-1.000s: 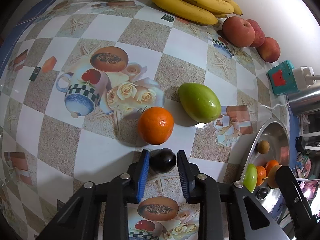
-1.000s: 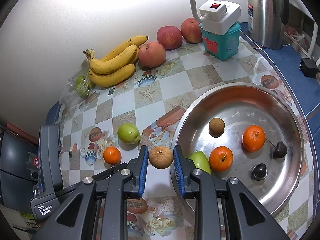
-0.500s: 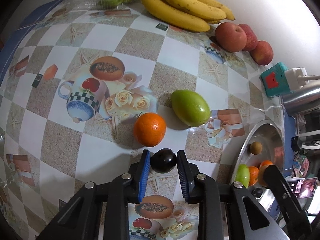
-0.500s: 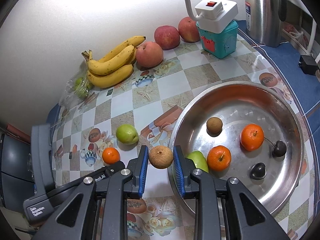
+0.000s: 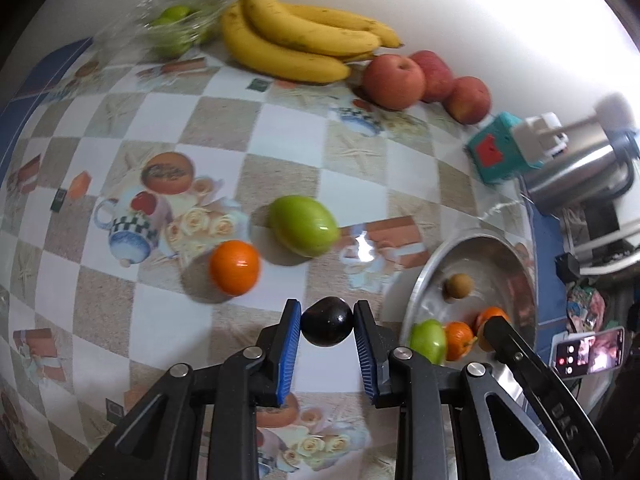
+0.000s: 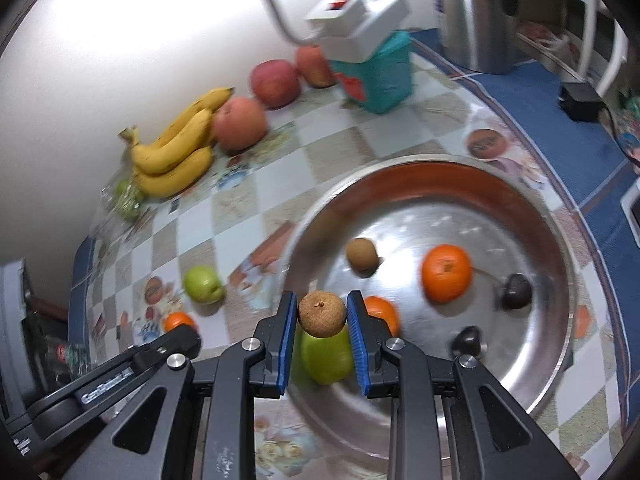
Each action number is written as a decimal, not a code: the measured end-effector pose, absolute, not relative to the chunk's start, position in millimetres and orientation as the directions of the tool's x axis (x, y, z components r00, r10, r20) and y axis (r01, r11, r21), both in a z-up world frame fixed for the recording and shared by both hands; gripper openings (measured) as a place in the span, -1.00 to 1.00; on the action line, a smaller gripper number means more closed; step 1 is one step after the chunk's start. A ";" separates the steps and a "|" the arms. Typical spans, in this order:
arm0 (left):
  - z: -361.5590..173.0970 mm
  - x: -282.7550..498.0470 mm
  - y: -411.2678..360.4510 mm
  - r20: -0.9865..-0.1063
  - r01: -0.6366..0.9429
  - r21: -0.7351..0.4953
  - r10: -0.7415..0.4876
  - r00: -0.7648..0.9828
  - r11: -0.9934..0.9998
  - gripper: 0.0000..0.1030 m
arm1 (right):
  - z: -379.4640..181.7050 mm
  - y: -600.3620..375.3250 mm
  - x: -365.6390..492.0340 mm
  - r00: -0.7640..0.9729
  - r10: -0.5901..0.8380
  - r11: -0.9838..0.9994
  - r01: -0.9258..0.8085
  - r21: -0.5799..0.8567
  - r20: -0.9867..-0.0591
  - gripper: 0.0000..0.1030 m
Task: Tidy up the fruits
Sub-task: 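Carry the kiwi and plum over the steel basin with both tools, then open both tools to drop the kiwi and plum into the basin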
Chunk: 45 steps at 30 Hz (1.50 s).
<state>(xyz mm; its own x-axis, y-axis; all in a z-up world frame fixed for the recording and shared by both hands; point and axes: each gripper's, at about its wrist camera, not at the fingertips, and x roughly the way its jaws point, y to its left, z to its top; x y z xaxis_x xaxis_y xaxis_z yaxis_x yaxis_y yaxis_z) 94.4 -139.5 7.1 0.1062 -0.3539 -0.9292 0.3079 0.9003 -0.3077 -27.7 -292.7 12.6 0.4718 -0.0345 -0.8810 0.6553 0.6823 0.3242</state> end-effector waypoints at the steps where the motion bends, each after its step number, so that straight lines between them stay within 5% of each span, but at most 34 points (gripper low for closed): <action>1: 9.0 91.2 -143.9 -0.927 0.325 -0.309 -0.359 0.106 0.894 -0.44 | 12.3 -295.6 -29.8 0.470 -0.039 0.676 0.662 0.324 -0.882 -0.48; 24: 28.9 56.2 -219.1 -0.840 0.580 -0.338 -0.515 0.169 0.741 -0.44 | 12.0 -352.0 -73.0 0.442 -0.192 0.549 0.789 0.278 -0.876 -0.48; 45: -5.8 54.0 -238.5 -0.871 0.595 -0.315 -0.474 0.128 0.739 -0.44 | -21.9 -369.0 -71.3 0.376 -0.244 0.514 0.832 0.210 -0.894 -0.48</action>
